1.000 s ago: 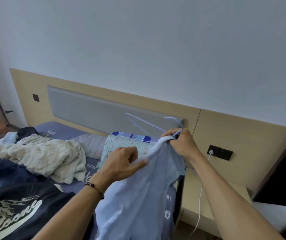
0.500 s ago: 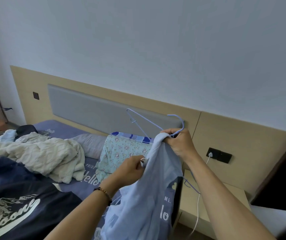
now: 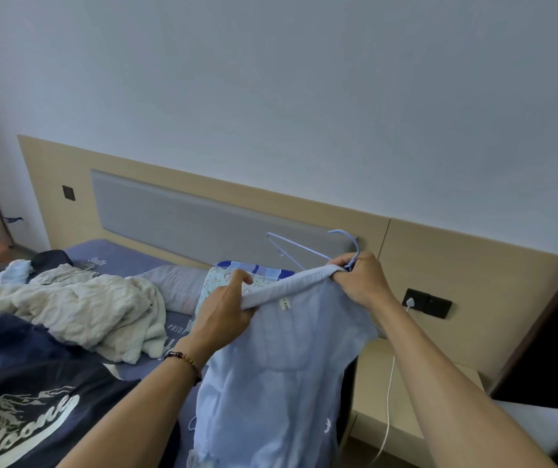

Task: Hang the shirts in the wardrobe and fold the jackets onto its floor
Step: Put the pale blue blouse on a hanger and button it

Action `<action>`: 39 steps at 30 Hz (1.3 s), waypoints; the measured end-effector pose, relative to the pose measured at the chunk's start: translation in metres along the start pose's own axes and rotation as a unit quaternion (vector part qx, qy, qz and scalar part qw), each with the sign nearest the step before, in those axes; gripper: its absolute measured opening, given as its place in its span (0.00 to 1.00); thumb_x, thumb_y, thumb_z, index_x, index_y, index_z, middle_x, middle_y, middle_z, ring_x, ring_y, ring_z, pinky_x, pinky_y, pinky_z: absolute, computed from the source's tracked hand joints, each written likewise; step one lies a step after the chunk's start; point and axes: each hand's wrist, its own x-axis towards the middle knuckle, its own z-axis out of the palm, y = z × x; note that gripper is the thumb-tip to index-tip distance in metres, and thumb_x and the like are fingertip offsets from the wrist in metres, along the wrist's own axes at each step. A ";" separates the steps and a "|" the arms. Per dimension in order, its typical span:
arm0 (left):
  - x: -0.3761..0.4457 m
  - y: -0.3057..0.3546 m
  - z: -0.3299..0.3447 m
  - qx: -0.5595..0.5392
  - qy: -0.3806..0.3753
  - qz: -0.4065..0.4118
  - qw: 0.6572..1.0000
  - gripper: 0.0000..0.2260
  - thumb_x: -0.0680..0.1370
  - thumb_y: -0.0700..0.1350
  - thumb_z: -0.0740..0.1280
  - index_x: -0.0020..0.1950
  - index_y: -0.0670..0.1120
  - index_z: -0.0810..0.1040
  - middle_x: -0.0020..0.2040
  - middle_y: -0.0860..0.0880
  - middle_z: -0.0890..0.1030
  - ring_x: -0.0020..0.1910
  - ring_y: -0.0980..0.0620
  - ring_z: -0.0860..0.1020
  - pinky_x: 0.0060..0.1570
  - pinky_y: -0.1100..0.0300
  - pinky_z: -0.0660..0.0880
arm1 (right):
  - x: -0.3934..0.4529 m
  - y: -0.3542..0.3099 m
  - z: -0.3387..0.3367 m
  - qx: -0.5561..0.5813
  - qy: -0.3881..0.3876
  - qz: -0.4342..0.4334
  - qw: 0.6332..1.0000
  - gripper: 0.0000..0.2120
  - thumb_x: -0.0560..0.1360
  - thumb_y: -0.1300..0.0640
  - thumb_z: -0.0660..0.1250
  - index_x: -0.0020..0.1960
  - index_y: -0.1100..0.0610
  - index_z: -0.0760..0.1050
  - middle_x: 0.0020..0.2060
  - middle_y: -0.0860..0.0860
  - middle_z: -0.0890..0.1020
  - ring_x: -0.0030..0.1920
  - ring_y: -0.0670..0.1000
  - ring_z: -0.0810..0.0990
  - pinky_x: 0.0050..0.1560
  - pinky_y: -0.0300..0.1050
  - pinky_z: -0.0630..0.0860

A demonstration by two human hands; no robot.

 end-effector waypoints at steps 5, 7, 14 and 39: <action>0.016 -0.018 -0.022 0.004 -0.122 -0.073 0.990 0.15 0.67 0.51 0.78 0.31 0.49 0.74 0.28 0.55 0.72 0.29 0.56 0.71 0.31 0.61 0.67 | 0.002 0.006 -0.004 -0.042 0.018 0.050 0.998 0.12 0.69 0.61 0.69 0.34 0.45 0.82 0.37 0.46 0.85 0.43 0.50 0.82 0.46 0.48 0.80; 0.017 -0.023 -0.024 -0.019 -0.137 -0.088 0.986 0.18 0.71 0.47 0.76 0.27 0.47 0.70 0.24 0.55 0.69 0.25 0.58 0.67 0.29 0.62 0.63 | 0.001 0.011 -0.005 -0.039 0.010 0.058 0.997 0.12 0.68 0.61 0.70 0.33 0.45 0.81 0.36 0.46 0.85 0.43 0.50 0.82 0.46 0.48 0.79; 0.014 -0.036 -0.013 -0.001 -0.056 -0.179 0.982 0.15 0.82 0.49 0.60 0.37 0.46 0.72 0.38 0.45 0.78 0.43 0.40 0.78 0.40 0.53 0.70 | -0.007 0.016 0.007 0.067 -0.087 0.014 0.994 0.06 0.76 0.60 0.70 0.45 0.51 0.84 0.39 0.41 0.85 0.43 0.45 0.82 0.51 0.36 0.77; 0.040 0.021 -0.005 -0.039 -0.136 -0.038 0.989 0.20 0.82 0.47 0.63 0.29 0.50 0.66 0.29 0.52 0.69 0.33 0.51 0.68 0.33 0.58 0.62 | -0.041 -0.005 0.064 0.044 -0.107 0.054 0.992 0.18 0.78 0.58 0.64 0.67 0.51 0.69 0.40 0.49 0.85 0.35 0.41 0.79 0.41 0.44 0.78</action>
